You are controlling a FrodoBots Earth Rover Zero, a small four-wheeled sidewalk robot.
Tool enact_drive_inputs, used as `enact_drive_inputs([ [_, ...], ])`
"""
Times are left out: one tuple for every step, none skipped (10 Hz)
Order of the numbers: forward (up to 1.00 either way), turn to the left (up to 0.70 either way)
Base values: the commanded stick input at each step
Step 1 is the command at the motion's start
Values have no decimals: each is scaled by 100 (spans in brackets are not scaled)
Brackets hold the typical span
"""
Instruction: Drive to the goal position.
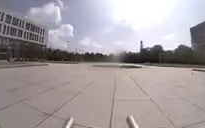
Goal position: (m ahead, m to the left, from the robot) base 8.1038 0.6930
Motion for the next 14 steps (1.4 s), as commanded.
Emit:
enact_drive_inputs([
  [70,4],
  [70,4],
  [70,4],
  [70,4],
  [70,4],
  [70,4],
  [70,4],
  [70,4],
  [70,4],
  [70,4],
  [70,4],
  [70,4],
  [70,4],
  [70,4],
])
